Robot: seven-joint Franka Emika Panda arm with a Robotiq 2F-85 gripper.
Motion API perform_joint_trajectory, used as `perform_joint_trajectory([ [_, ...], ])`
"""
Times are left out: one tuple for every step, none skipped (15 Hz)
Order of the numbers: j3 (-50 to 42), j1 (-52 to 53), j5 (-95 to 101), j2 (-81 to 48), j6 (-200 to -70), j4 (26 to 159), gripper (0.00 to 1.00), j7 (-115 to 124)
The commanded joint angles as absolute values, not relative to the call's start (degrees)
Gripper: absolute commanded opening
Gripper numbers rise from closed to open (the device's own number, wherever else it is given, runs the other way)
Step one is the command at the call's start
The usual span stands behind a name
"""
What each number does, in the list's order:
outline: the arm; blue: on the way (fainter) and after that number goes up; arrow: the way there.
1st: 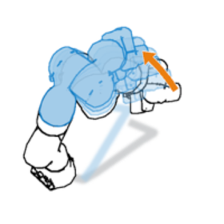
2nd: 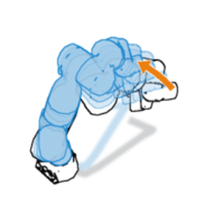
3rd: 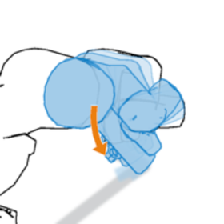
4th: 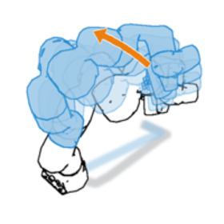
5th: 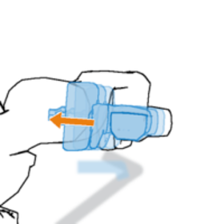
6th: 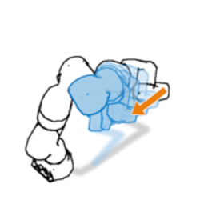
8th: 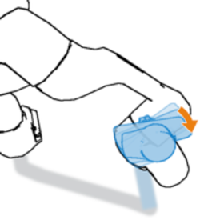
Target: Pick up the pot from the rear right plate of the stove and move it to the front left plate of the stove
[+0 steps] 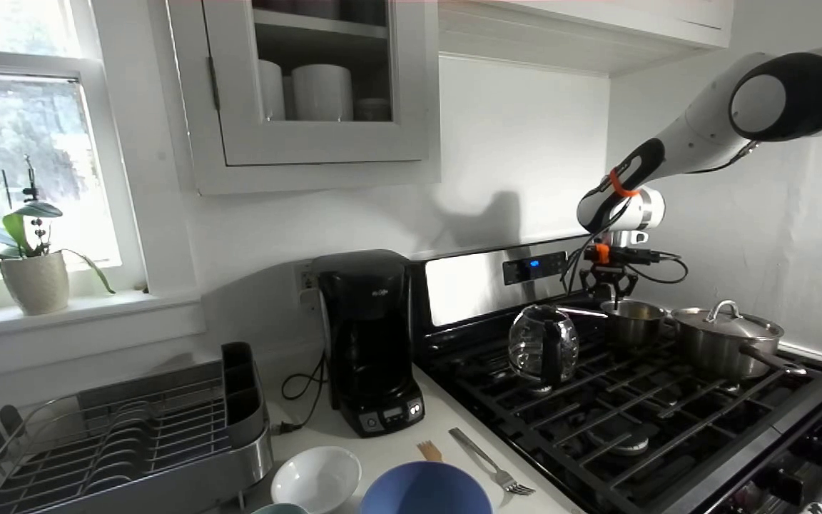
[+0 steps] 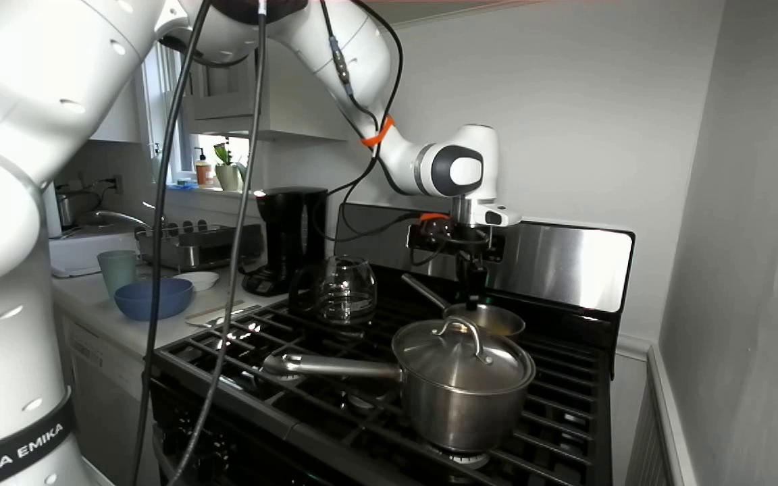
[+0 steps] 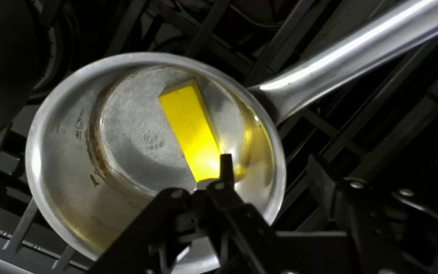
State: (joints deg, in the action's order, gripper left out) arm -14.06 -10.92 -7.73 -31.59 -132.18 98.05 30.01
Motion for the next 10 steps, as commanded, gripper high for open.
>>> perform_joint_trajectory([
  [-12.76,-12.18,-10.57,-32.16,-132.39,96.92,0.7,27.89],
  [-12.69,-12.22,-10.83,-32.19,-132.46,96.9,0.71,27.78],
  [-12.7,-12.23,-11.02,-32.4,-132.52,96.8,0.67,27.72],
  [-12.77,-12.2,-11.02,-32.56,-132.43,96.73,0.62,27.75],
  [-12.86,-12.19,-10.95,-32.77,-132.4,96.66,0.61,27.81],
  [-12.88,-12.23,-10.97,-32.97,-132.57,96.6,0.54,27.82],
  [-12.91,-12.27,-10.97,-33.15,-132.68,96.53,0.52,27.87],
  [-12.97,-12.3,-10.9,-33.37,-132.72,96.43,0.45,27.91],
  [-13.03,-12.36,-10.84,-33.71,-132.86,96.24,0.42,27.93],
  [-13.05,-12.42,-10.83,-33.92,-132.89,96.17,0.39,27.91],
])
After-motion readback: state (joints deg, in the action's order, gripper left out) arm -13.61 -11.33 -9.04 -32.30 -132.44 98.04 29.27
